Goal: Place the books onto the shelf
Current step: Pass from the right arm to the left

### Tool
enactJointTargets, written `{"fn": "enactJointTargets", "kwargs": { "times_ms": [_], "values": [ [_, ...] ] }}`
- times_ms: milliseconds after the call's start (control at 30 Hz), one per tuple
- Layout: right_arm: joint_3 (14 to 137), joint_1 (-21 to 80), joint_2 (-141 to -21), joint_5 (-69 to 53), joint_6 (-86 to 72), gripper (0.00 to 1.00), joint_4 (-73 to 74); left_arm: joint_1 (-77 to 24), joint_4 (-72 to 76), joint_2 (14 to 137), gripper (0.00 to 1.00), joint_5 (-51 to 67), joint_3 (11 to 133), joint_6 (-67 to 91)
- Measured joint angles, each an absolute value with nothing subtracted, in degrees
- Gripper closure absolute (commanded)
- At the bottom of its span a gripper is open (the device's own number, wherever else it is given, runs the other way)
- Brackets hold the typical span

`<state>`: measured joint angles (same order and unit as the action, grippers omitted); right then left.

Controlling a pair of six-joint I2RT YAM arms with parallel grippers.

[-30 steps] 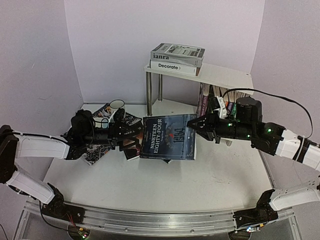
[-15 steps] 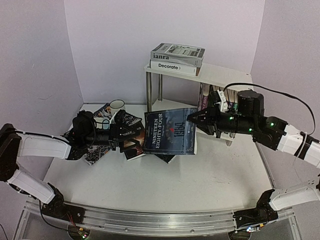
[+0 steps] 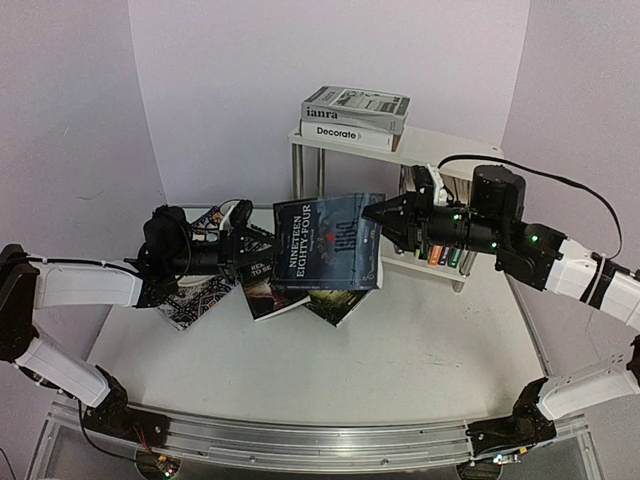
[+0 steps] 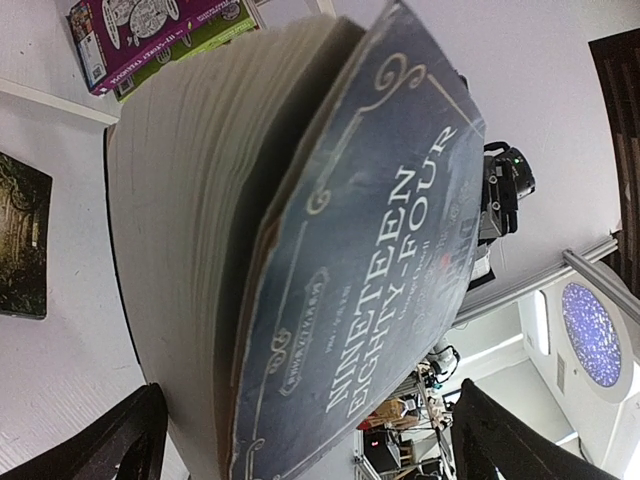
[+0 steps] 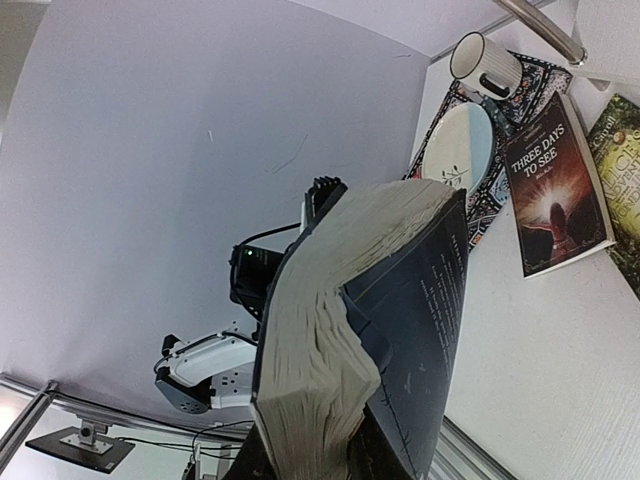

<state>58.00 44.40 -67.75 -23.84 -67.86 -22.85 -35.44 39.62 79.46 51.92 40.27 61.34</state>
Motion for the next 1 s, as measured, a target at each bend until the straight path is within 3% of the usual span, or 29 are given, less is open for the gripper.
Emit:
{"fn": "enactJointTargets", "kwargs": {
  "times_ms": [600, 667, 1000],
  "values": [
    [58.8, 44.4, -68.6, -24.9, -71.4, 0.96, -25.7, -35.7, 40.7, 82.1, 0.03, 52.0, 41.6, 60.6],
    [58.8, 44.4, -68.6, -24.9, -71.6, 0.96, -25.8, -35.7, 40.6, 82.7, 0.08, 52.3, 41.9, 60.7],
    [56.5, 44.4, -68.7, -24.6, -71.8, 0.91, -28.9, -35.1, 39.3, 81.6, 0.63, 52.1, 43.5, 62.8]
  ]
}}
